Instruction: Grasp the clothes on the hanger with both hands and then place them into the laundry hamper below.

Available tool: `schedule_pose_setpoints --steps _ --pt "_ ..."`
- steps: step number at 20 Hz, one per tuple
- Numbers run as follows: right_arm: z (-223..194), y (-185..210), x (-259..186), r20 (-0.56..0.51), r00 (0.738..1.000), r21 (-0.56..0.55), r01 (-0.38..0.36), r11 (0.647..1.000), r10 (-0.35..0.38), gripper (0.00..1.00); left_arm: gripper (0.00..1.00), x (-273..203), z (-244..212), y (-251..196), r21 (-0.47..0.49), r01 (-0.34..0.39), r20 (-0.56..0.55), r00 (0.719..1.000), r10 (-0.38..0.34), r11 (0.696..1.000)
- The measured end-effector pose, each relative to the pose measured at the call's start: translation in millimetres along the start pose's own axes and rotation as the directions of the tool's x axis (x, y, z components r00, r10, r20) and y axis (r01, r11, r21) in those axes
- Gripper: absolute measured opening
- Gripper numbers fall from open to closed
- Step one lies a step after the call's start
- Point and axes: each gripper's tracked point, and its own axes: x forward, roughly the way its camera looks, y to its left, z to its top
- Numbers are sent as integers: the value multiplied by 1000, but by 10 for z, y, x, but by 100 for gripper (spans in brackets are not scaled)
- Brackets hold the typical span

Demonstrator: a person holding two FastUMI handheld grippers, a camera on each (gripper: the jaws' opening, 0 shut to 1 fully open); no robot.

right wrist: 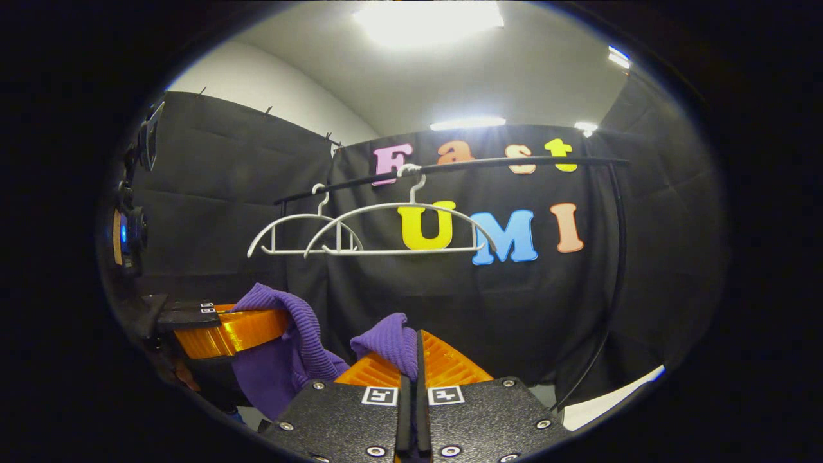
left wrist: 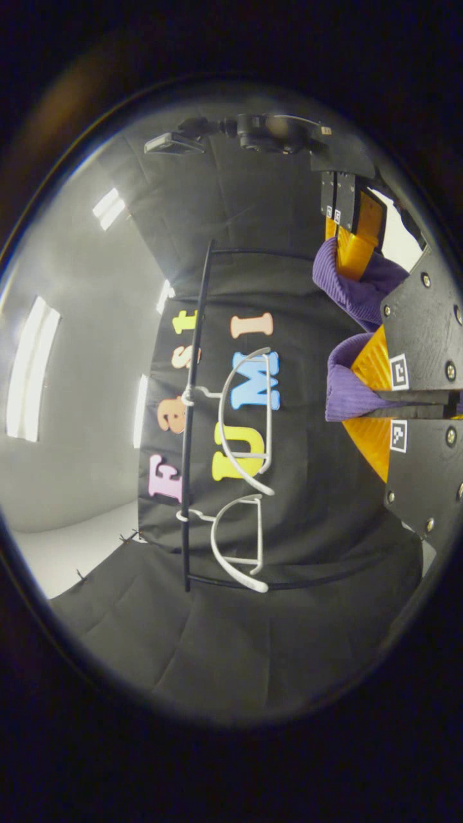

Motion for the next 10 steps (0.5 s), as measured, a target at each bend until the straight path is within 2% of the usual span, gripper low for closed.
schedule_pose_setpoints --steps 5,10 --pt "-706 -65 -44 -143 989 25 34 999 -31 2 2 33 -724 -19 10 -4 -142 990 5 1000" --pt "-1233 -149 -45 -255 965 11 58 998 -54 3 2 81 -1384 72 3 -28 -251 968 28 1000"
